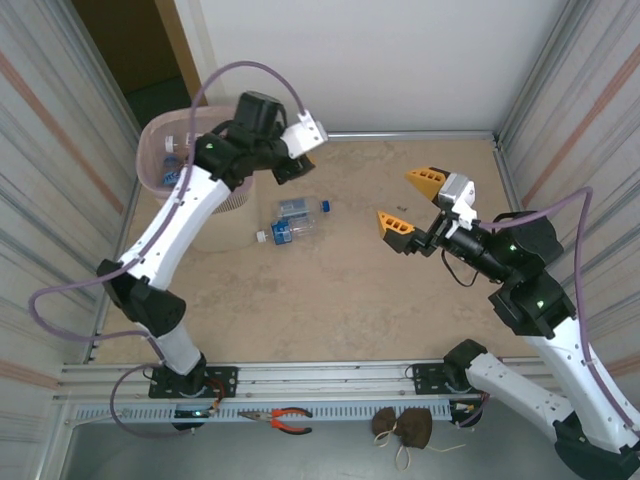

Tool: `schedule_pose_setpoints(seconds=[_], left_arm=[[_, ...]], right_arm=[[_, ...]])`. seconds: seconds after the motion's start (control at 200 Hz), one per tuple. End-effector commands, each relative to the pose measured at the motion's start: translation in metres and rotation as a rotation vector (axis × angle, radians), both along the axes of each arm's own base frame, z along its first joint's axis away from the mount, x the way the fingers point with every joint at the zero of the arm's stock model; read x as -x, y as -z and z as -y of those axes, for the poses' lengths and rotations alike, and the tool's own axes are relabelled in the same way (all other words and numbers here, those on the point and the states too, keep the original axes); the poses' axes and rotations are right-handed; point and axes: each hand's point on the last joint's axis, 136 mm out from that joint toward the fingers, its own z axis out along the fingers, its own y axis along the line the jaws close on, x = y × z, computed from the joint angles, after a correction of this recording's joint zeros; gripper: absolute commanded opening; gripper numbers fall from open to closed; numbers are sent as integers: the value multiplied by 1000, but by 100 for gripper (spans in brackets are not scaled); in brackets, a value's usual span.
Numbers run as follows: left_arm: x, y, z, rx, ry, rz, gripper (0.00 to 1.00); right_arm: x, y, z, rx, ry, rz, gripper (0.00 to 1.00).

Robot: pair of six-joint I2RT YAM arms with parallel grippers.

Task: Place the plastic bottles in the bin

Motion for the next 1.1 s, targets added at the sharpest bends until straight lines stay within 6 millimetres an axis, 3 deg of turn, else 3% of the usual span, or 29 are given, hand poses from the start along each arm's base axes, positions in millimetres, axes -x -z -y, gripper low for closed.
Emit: schedule_pose_setpoints(seconds=[0.0, 0.2, 0.396, 0.686, 0.752, 0.777, 1.092], left_arm=[[6, 57, 6, -182, 9, -94, 44], [12, 131, 18, -346, -17, -224, 48], [8, 183, 1, -448, -111, -306, 57], [6, 233, -18, -482, -180, -422, 67], [6, 236, -21, -484, -195, -433, 68], [7, 250, -23, -505, -197, -461, 68], [7, 283, -33, -518, -224, -529, 76]], right_arm=[[3, -6, 7, -19, 19, 2, 80], [5, -4, 9, -18, 24, 2, 80], [5, -2, 10, -16, 29, -1, 80], [4, 1, 8, -14, 23, -6, 80], [4, 1, 8, -15, 24, -6, 80], [4, 0, 8, -14, 24, -5, 80], [2, -1, 7, -14, 21, -6, 80]])
